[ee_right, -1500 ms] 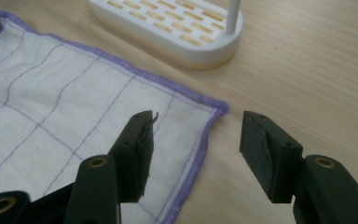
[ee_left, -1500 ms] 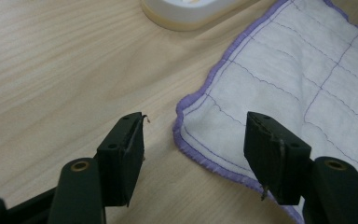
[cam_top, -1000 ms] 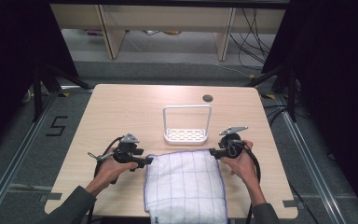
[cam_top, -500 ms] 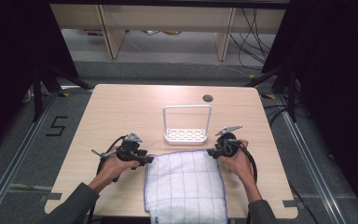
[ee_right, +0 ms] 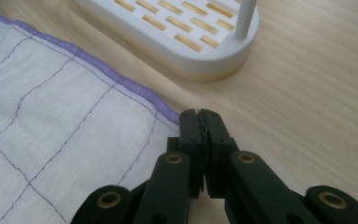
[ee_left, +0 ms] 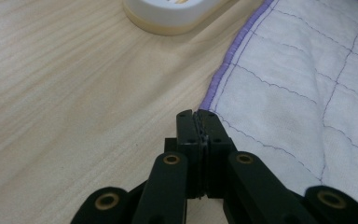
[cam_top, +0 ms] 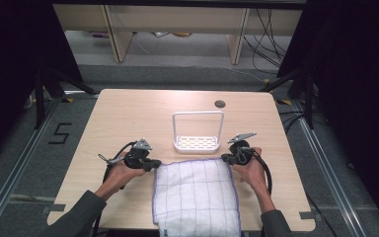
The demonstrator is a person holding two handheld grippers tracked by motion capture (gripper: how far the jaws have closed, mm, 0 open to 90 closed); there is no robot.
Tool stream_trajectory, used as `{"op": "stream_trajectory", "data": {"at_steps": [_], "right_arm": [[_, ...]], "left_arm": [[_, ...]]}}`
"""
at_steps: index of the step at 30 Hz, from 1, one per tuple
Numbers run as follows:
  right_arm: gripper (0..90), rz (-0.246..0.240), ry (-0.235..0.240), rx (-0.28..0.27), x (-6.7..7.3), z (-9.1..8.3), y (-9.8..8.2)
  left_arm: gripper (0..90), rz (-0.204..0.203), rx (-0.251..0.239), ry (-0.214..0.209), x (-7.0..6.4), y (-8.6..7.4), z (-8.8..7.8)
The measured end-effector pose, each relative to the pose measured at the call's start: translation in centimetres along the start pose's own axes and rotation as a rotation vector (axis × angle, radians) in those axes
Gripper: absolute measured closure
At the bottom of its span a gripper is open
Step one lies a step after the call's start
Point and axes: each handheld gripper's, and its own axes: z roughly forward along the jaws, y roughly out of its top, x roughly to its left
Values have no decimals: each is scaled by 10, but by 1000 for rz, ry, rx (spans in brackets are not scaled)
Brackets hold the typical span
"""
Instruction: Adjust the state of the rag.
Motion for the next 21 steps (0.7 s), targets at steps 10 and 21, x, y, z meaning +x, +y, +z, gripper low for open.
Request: {"op": "stream_trajectory", "data": {"at_steps": [10,21], "right_arm": [[892,-26,-3,-36,-1,-14,4],[894,-53,-32,-147,2,-46,15]], "left_arm": [[885,7,-36,-1,5,9,-10],[888,-2,-139,1,4,29,-36]]}}
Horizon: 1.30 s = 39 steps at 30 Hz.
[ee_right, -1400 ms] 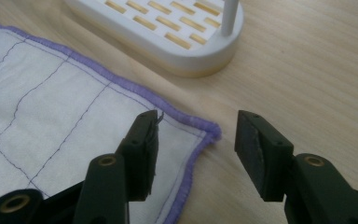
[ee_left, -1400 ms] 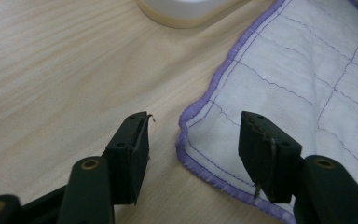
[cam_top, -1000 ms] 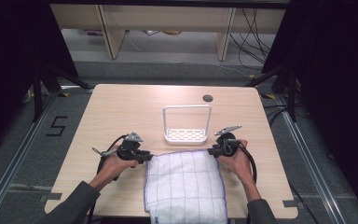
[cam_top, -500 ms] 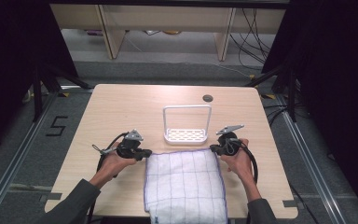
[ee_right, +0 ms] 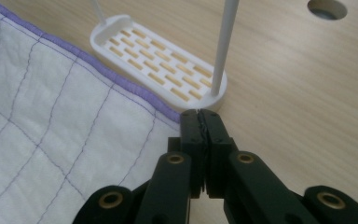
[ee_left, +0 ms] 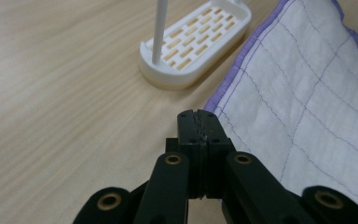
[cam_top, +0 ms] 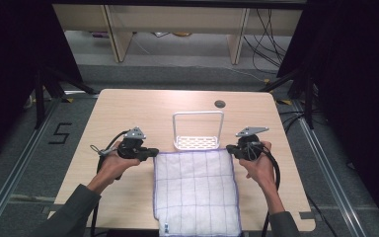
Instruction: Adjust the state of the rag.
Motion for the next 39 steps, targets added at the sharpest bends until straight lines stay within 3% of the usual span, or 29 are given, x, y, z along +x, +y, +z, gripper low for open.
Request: {"op": "stream_trajectory", "data": {"at_steps": [1,7,8,9,10,11,13,17,23,26,27,33,36,39], "right_arm": [[894,-4,9,17,-1,-5,3],[894,-24,-8,-9,1,-14,19],[894,-38,-11,-18,0,-15,21],[894,-15,-13,-13,3,-16,23],[895,-41,-17,-35,1,-17,24],[894,-28,-20,-20,2,-20,25],[895,-48,-19,-39,1,-25,27],[895,-47,-18,-72,5,-36,28],[895,-92,-10,-79,19,-54,13],[895,-65,1,-79,30,-65,-2],[895,-84,2,-85,30,-66,-5],[895,-130,22,-76,48,-75,-31],[895,-110,29,-64,60,-80,-44],[895,-124,33,-53,70,-83,-58]], "left_arm": [[888,14,-5,4,0,4,-2],[889,41,-33,20,-1,24,-6],[889,47,-40,25,-1,25,-7],[889,46,-48,28,-1,27,-8],[888,48,-53,27,-1,29,-10],[889,49,-61,34,0,30,-13],[889,51,-95,28,-1,33,-19],[889,75,-102,18,-7,30,-29],[888,93,-109,-42,-25,10,-42],[888,102,-111,-59,-35,-2,-47],[888,104,-112,-67,-39,-7,-48],[888,123,-80,-111,-62,-37,-55],[887,133,-65,-131,-73,-51,-52],[887,144,-38,-144,-80,-65,-49]]}}
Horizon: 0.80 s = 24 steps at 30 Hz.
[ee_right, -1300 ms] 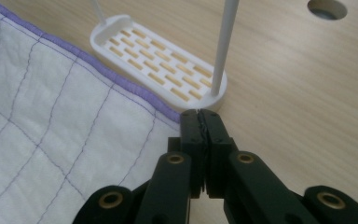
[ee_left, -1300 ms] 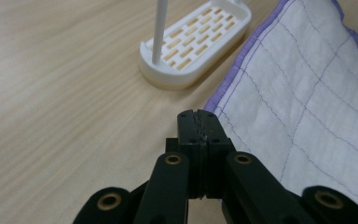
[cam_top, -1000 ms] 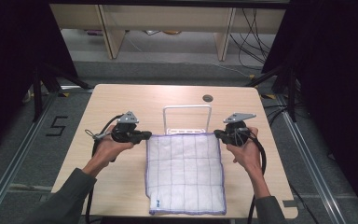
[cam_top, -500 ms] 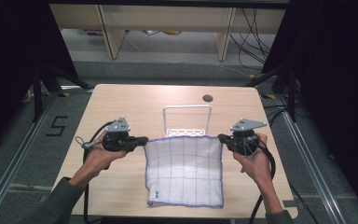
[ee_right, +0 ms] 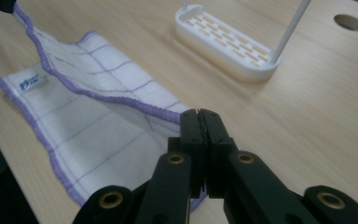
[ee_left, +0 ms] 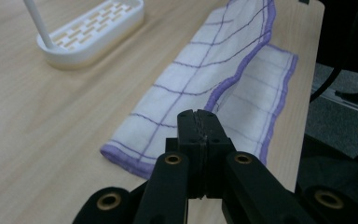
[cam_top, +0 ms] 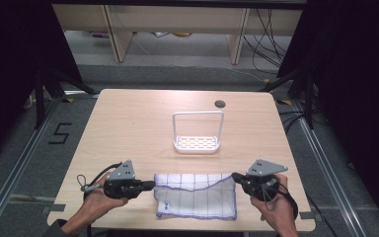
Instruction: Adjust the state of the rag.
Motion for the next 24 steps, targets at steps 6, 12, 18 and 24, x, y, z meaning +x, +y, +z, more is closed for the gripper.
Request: {"op": "stream_trajectory", "data": {"at_steps": [6,12,18,24], "right_arm": [[894,-7,19,39,16,0,-24],[894,3,40,98,24,4,-45],[890,20,65,143,29,8,-62],[779,2,55,200,37,10,-73]], "left_arm": [[886,8,55,-28,-13,-19,7],[885,12,83,-49,-17,-29,15],[880,25,110,-54,-21,-34,19],[772,43,142,-83,-27,-38,22]]}}
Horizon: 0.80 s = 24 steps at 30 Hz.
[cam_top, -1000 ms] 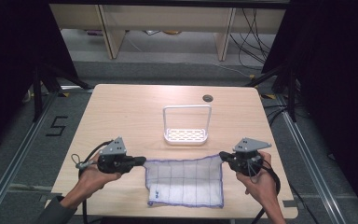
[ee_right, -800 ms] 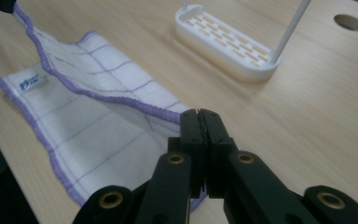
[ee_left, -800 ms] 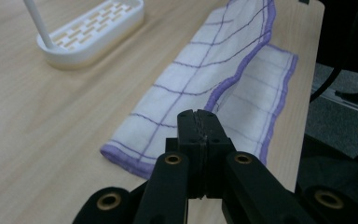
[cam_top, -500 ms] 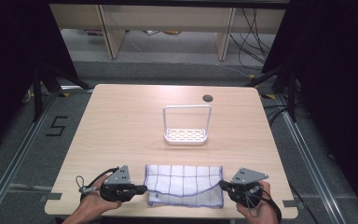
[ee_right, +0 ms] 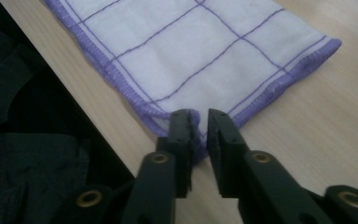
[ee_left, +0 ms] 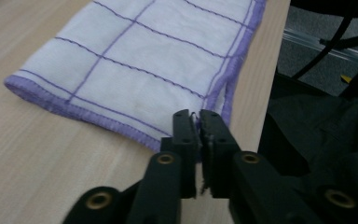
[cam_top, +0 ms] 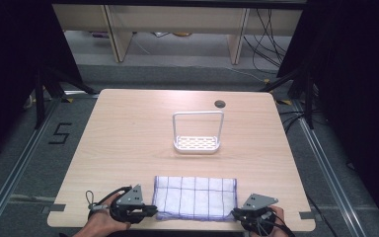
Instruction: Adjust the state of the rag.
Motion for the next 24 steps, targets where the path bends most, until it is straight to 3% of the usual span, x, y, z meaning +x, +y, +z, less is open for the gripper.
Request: {"op": "stream_trajectory", "data": {"at_steps": [2,4,5,6,7,8,10,18,20,21,23,24], "right_arm": [[730,23,12,-12,1,-1,-3],[686,49,-3,-21,0,-8,-4],[675,73,-12,-44,-1,-13,-4],[648,77,-21,-77,-4,-16,-4],[635,111,-28,-96,-4,-19,-3],[628,100,-37,-108,-8,-20,-2],[589,132,-47,-124,-11,-22,1],[476,238,-44,-50,-6,-5,1],[457,229,-52,-48,-6,1,-1],[453,241,-53,-23,-4,1,-1],[452,241,-65,-12,-2,2,-1],[453,247,-69,-9,-1,2,-1]], "left_arm": [[691,-5,-1,7,1,1,-4],[576,-54,-53,16,3,5,-8],[537,-59,-59,32,7,9,-12],[535,-42,-74,39,11,13,-14],[525,-40,-76,58,14,16,-16],[518,-38,-77,79,20,21,-17],[500,-42,-86,113,31,29,-16],[439,-106,-25,162,66,43,4],[435,-103,9,161,75,44,7],[429,-128,-6,165,77,44,11],[425,-136,9,155,82,44,14],[425,-110,43,149,87,44,15]]}}
